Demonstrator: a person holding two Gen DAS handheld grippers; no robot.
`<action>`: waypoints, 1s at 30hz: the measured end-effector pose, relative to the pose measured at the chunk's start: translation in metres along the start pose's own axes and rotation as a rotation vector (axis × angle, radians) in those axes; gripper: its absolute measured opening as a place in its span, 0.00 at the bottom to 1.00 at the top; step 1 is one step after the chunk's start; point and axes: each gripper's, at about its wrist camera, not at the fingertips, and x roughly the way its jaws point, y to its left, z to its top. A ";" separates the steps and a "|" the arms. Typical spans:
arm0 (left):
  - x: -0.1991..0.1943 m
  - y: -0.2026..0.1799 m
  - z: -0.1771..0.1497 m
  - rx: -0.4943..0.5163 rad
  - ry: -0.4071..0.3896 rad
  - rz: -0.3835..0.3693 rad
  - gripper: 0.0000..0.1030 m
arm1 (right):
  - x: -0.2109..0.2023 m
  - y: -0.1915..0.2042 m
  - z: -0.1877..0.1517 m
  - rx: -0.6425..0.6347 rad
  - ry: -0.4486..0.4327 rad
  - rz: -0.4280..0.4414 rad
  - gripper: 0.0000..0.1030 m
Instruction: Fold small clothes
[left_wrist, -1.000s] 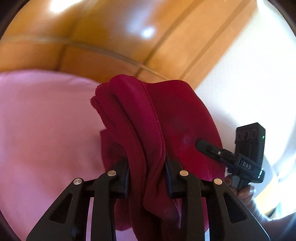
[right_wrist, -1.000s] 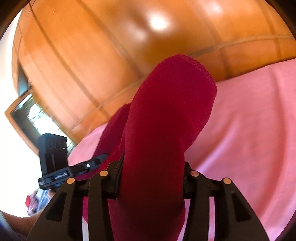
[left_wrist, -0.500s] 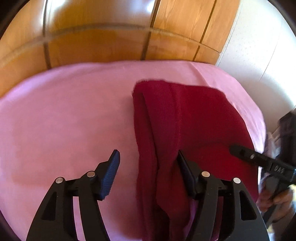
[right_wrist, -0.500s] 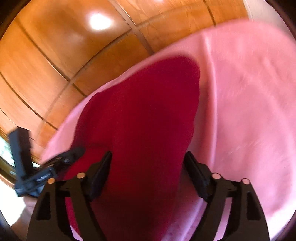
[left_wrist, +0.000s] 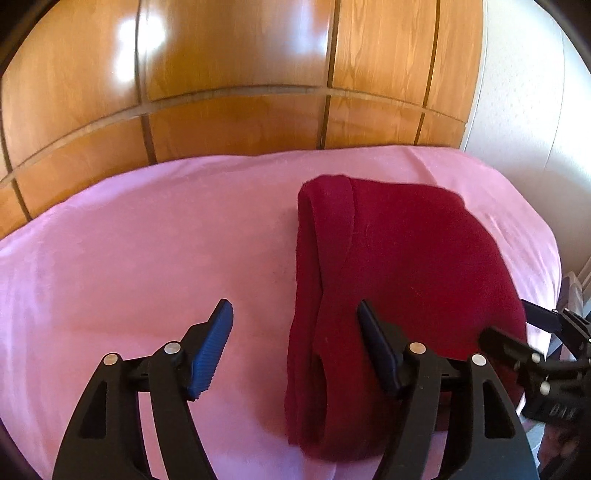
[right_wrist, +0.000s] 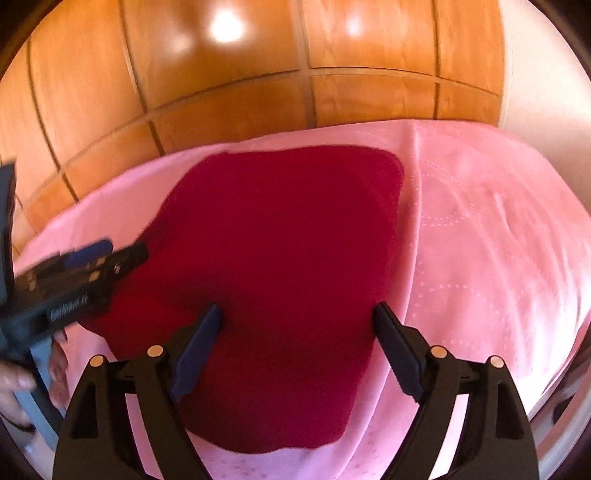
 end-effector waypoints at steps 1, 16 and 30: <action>-0.006 0.001 -0.002 -0.001 -0.010 0.004 0.66 | 0.000 -0.001 0.003 0.002 -0.013 -0.007 0.81; -0.067 0.012 -0.031 -0.072 -0.078 0.107 0.83 | -0.058 0.040 -0.018 0.036 -0.122 -0.232 0.98; -0.086 0.006 -0.048 -0.055 -0.095 0.151 0.96 | -0.066 0.048 -0.029 0.071 -0.147 -0.307 0.98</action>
